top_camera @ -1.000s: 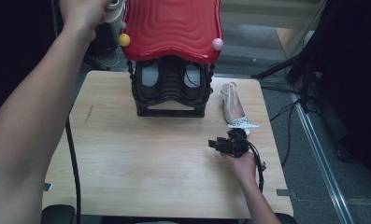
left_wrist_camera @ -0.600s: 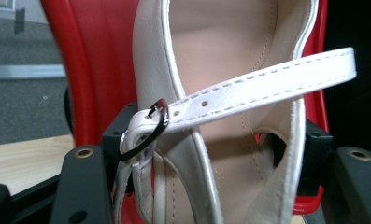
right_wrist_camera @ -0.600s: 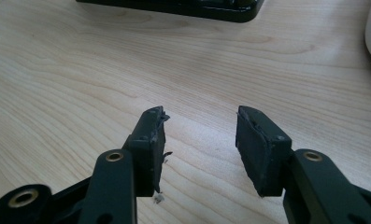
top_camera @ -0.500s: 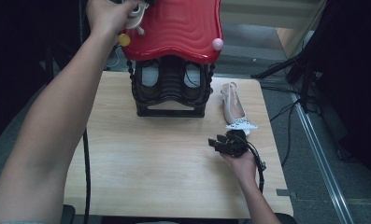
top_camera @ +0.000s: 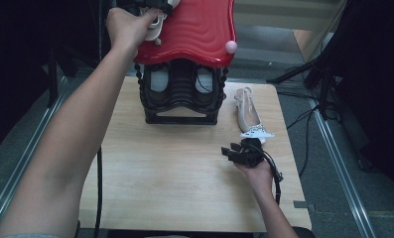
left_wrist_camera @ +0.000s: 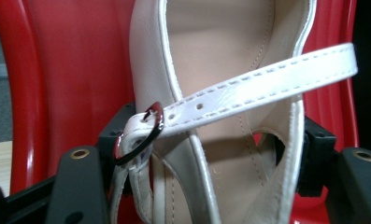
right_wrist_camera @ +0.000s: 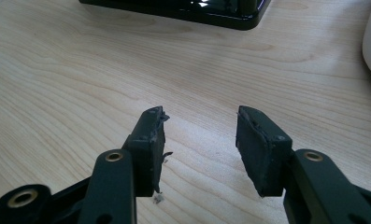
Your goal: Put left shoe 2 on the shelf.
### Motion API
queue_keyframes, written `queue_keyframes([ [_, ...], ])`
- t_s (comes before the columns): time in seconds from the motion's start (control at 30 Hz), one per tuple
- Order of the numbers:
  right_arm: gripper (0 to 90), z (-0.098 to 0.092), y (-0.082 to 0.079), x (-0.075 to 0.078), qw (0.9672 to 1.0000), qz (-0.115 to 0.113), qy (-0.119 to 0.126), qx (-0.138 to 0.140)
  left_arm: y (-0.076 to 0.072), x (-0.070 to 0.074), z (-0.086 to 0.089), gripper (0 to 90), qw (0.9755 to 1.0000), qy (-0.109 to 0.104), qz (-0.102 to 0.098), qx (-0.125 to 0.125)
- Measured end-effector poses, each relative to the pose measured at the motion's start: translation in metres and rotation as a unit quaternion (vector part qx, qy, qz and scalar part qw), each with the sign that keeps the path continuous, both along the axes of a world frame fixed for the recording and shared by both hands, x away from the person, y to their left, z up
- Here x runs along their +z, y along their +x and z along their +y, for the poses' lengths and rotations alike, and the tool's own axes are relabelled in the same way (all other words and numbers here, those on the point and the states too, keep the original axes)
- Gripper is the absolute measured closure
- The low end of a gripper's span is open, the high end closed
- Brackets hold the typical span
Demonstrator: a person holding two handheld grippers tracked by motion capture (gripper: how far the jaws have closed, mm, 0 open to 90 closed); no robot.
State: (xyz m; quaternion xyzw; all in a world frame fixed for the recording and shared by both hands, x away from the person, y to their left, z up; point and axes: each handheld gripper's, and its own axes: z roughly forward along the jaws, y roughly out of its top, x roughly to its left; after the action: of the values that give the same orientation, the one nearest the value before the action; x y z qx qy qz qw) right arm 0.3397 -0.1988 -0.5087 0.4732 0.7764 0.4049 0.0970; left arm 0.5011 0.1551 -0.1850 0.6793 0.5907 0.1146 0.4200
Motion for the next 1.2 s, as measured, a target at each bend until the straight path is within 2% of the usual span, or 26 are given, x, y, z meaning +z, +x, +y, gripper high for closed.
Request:
queue_keyframes([
  [0.1,53.0,0.000,0.000,0.000,1.0000,0.002,0.000,-0.001,-0.002,0.000,-0.003,23.7,0.9998,0.007,-0.001,-0.016],
  [0.13,53.0,0.000,0.000,0.000,1.0000,0.001,-0.001,0.000,-0.004,0.001,-0.004,22.4,0.9998,0.006,-0.009,-0.018],
  [0.27,53.1,0.000,0.000,0.001,1.0000,-0.004,0.002,0.002,-0.006,0.001,-0.006,21.8,0.9993,0.025,-0.003,-0.027],
  [0.4,52.7,0.000,-0.001,0.001,1.0000,-0.002,0.002,0.001,-0.007,0.003,-0.005,20.1,0.9991,0.027,0.004,-0.033],
  [0.47,52.6,0.000,0.000,0.000,1.0000,-0.003,0.003,0.001,-0.008,0.003,-0.006,19.7,0.9990,0.029,0.001,-0.034],
  [0.57,52.7,0.000,0.000,0.000,1.0000,-0.002,0.001,0.000,-0.011,0.004,-0.004,17.6,0.9986,0.038,-0.014,-0.033],
  [0.63,52.7,0.000,0.000,0.001,1.0000,0.000,0.000,0.000,-0.014,0.007,-0.002,16.5,0.9983,0.033,-0.035,-0.034],
  [0.67,52.7,0.000,0.000,0.001,1.0000,0.001,-0.001,0.000,-0.014,0.008,-0.002,16.8,0.9982,0.034,-0.037,-0.032],
  [0.73,52.6,0.000,0.000,0.001,1.0000,0.001,-0.001,0.000,-0.014,0.010,-0.001,16.0,0.9982,0.040,-0.026,-0.036],
  [0.8,52.7,0.000,0.000,0.001,1.0000,0.002,-0.003,0.001,-0.015,0.013,0.000,16.3,0.9978,0.047,-0.032,-0.033],
  [1.0,52.6,-0.001,0.001,0.001,1.0000,0.009,0.000,-0.001,-0.020,0.024,0.007,18.1,0.9982,0.031,-0.032,-0.039],
  [1.1,52.6,-0.002,0.001,0.002,1.0000,0.008,0.001,-0.001,-0.023,0.032,0.011,19.8,0.9980,0.030,-0.034,-0.043],
  [1.2,52.6,-0.002,0.001,0.002,1.0000,0.009,0.001,-0.002,-0.027,0.039,0.014,24.6,0.9973,0.044,-0.040,-0.043],
])
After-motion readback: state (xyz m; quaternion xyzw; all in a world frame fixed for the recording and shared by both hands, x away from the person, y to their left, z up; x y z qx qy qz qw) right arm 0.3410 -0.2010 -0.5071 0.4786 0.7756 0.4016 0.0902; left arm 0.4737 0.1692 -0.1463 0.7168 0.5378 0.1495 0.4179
